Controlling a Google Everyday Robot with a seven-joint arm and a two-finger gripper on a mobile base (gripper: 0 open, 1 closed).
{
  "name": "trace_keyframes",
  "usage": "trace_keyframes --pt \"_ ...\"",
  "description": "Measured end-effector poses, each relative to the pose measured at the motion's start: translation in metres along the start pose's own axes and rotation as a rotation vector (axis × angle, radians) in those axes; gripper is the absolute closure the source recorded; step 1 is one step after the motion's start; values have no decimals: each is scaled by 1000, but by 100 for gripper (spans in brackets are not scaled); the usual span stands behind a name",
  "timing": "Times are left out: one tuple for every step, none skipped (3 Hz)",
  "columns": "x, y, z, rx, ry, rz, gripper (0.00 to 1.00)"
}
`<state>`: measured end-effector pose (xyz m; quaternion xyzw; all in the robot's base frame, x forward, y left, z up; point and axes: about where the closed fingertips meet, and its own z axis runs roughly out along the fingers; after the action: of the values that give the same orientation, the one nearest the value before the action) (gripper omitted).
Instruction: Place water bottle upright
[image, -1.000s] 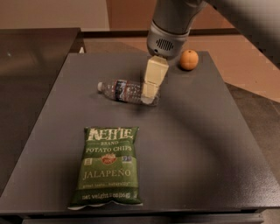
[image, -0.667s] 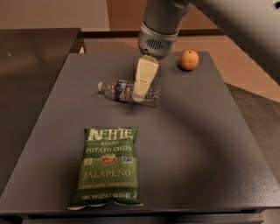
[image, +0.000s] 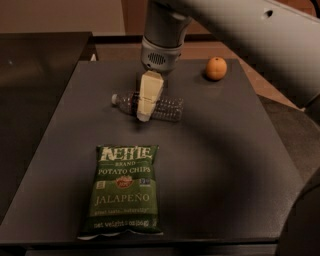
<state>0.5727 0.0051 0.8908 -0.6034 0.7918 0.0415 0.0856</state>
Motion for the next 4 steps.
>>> trace_keyframes --pt "-7 5 18 -21 29 -7 0" --pt "-14 7 36 -43 51 -18 0" --pt "-20 5 50 -57 66 -26 0" --pt "-24 -1 60 -62 78 -22 0"
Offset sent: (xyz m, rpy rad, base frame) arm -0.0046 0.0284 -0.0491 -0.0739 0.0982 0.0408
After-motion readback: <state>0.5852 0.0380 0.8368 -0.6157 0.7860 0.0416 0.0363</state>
